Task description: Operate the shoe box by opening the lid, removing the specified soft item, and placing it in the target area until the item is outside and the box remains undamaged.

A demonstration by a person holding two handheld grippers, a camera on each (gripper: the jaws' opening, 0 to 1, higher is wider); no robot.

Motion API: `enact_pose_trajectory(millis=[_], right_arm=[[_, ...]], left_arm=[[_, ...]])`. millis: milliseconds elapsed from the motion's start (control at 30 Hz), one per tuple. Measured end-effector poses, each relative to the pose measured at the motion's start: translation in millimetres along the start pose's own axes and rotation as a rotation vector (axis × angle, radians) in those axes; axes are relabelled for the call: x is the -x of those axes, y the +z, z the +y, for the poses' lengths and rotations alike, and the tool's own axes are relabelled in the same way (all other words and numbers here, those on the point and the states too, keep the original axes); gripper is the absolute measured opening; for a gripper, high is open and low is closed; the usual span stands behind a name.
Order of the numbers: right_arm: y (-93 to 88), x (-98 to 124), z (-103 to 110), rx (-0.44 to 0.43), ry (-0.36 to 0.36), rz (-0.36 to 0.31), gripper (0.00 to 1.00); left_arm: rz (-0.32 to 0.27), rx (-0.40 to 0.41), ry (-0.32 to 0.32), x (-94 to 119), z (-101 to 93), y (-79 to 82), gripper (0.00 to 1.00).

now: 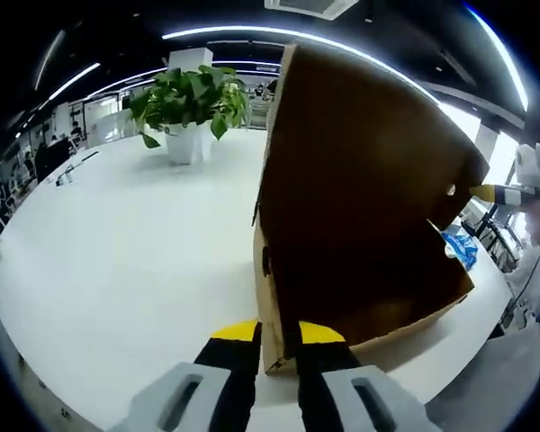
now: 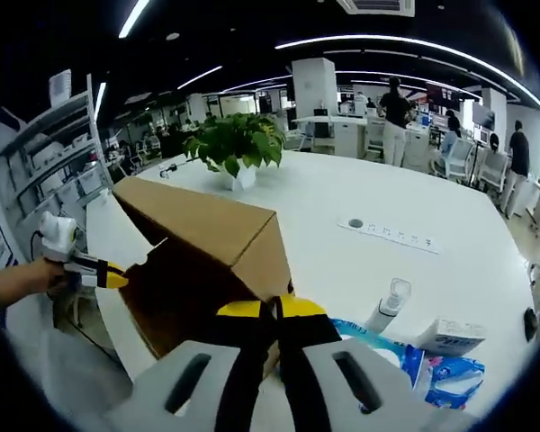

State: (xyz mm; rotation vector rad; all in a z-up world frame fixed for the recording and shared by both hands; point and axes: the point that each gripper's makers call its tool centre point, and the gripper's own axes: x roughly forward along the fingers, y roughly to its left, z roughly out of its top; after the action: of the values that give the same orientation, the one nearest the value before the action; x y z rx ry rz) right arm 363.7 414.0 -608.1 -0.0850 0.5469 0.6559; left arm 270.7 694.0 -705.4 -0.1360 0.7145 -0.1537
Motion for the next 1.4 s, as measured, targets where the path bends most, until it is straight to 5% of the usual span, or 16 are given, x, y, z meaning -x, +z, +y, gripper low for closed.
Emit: enact_pose_trajectory(millis=[433, 1000, 1400], right_arm=[[-21.2, 6.9, 9.1, 0.015, -0.005, -0.009, 0.04], [-46.6, 9.2, 16.8, 0.111, 0.033, -0.008, 0.06], [-68.4, 10.3, 26.1, 0.193, 0.077, 0.014, 0.12]], left_arm=[[-0.035, -0.021, -0.004, 12.9, 0.1, 3.7, 0.24], [-0.15, -0.185, -0.021, 54.3, -9.6, 58.2, 0.42], [-0.144, -0.282, -0.123, 48.6, -30.1, 54.9, 0.46]])
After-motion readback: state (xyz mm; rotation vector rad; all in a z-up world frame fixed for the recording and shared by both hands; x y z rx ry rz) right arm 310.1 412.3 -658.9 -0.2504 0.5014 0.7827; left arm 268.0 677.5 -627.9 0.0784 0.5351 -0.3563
